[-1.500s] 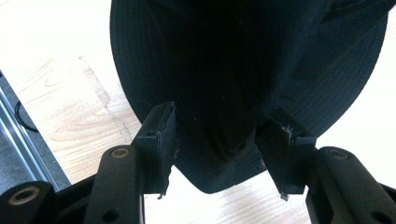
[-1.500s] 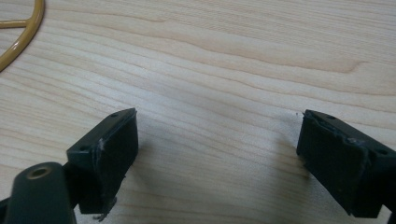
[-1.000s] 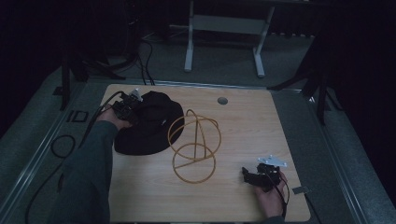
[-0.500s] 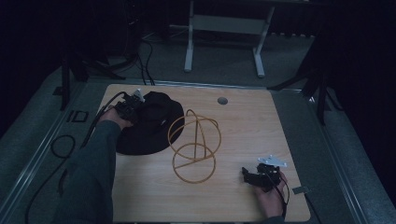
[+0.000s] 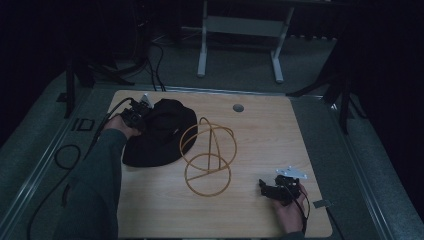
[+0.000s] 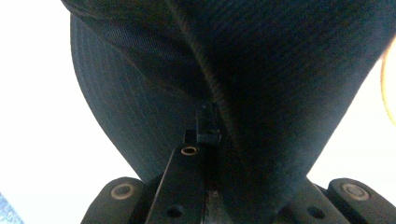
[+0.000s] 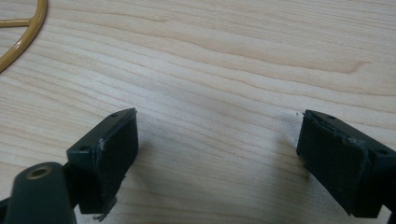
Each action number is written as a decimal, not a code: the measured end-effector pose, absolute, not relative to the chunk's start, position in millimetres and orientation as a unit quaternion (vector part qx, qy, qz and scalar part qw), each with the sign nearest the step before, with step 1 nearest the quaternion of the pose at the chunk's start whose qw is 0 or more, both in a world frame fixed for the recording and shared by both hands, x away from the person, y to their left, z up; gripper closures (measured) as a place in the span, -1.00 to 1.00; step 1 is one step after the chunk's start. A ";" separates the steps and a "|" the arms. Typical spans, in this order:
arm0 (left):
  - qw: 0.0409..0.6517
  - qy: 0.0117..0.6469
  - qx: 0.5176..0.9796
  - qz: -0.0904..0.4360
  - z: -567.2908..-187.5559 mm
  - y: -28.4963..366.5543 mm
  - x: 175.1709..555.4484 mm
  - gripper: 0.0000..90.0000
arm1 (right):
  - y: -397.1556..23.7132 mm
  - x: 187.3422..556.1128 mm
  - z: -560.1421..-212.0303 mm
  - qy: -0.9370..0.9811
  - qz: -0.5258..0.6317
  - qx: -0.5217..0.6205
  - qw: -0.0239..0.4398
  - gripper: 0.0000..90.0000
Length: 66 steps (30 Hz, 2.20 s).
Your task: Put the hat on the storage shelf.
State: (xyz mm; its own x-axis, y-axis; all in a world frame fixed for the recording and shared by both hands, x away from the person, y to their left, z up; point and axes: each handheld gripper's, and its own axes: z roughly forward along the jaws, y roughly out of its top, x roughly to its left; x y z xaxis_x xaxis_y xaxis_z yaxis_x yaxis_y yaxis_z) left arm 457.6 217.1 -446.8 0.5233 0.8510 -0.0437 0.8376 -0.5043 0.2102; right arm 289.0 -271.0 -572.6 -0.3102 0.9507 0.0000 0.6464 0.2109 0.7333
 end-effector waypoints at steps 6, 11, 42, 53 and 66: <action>0.109 0.484 0.868 0.037 -438.8 221.2 452.4 0.97 | -271.0 288.9 -572.6 0.742 0.324 0.538 0.235 -0.72; 0.113 0.485 0.866 0.039 -434.1 224.6 448.8 0.97 | -271.0 288.9 -572.6 0.742 0.324 0.538 0.235 -0.72; 0.144 0.473 0.868 0.040 -400.8 244.2 422.7 0.97 | -270.9 288.8 -572.6 0.742 0.324 0.538 0.234 -0.72; 0.157 0.463 0.871 0.048 -382.0 244.2 416.5 0.96 | -270.8 288.8 -572.7 0.743 0.324 0.537 0.234 -0.72; 0.184 0.454 0.870 0.057 -366.2 248.9 401.8 0.96 | -270.7 288.7 -572.7 0.744 0.325 0.536 0.233 -0.72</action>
State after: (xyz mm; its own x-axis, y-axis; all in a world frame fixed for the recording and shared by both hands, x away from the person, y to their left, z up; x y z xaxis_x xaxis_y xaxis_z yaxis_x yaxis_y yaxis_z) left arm 401.8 248.9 -366.2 0.5819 0.8105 -0.0675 0.7685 -0.5208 0.3717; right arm 288.7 -270.7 -572.7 -0.3168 0.9485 0.0012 0.6453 0.2146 0.7332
